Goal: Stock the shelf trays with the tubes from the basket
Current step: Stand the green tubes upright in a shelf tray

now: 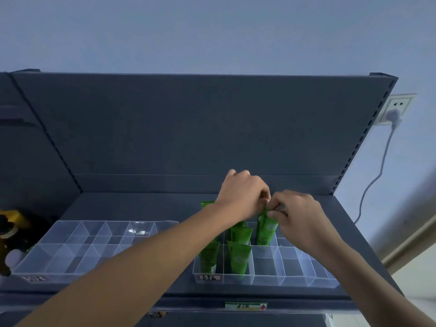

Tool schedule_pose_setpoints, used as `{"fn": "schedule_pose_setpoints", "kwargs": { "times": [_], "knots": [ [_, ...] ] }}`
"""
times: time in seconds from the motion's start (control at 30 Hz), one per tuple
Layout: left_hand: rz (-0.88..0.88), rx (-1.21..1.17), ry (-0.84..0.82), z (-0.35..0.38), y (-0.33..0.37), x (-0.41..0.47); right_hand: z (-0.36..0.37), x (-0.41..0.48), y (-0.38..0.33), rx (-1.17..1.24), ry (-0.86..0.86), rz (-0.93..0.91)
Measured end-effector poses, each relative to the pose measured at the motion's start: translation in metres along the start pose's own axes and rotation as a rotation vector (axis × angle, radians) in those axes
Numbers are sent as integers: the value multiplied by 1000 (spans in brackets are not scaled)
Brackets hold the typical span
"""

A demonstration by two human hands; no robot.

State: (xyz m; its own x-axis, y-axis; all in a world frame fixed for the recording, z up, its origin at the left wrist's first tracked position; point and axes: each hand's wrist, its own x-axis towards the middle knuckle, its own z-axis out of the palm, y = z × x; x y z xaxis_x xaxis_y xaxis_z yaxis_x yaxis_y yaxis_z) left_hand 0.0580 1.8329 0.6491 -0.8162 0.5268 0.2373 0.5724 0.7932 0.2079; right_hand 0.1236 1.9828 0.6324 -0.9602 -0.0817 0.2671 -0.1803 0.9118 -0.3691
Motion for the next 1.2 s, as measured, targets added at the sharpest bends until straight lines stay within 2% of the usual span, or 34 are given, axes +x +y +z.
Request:
{"fn": "schedule_pose_setpoints", "kwargs": {
  "times": [0.43, 0.67, 0.9, 1.07, 1.2],
  "knots": [
    [-23, -149, 92, 7, -10, -13, 0, -5, -8, -18, -33, -16],
    [-25, -141, 251, -24, -31, -59, -22, -5, -43, -39, 33, -16],
    [-70, -7, 308, -82, -103, -158, -3, -4, -161, -114, 41, -97],
    [-137, 56, 250, -126, -189, -256, 46, -12, -284, -167, 36, -183],
    [-188, 78, 205, -151, -264, -343, 95, -27, -382, -121, 6, -228]
  ]
}}
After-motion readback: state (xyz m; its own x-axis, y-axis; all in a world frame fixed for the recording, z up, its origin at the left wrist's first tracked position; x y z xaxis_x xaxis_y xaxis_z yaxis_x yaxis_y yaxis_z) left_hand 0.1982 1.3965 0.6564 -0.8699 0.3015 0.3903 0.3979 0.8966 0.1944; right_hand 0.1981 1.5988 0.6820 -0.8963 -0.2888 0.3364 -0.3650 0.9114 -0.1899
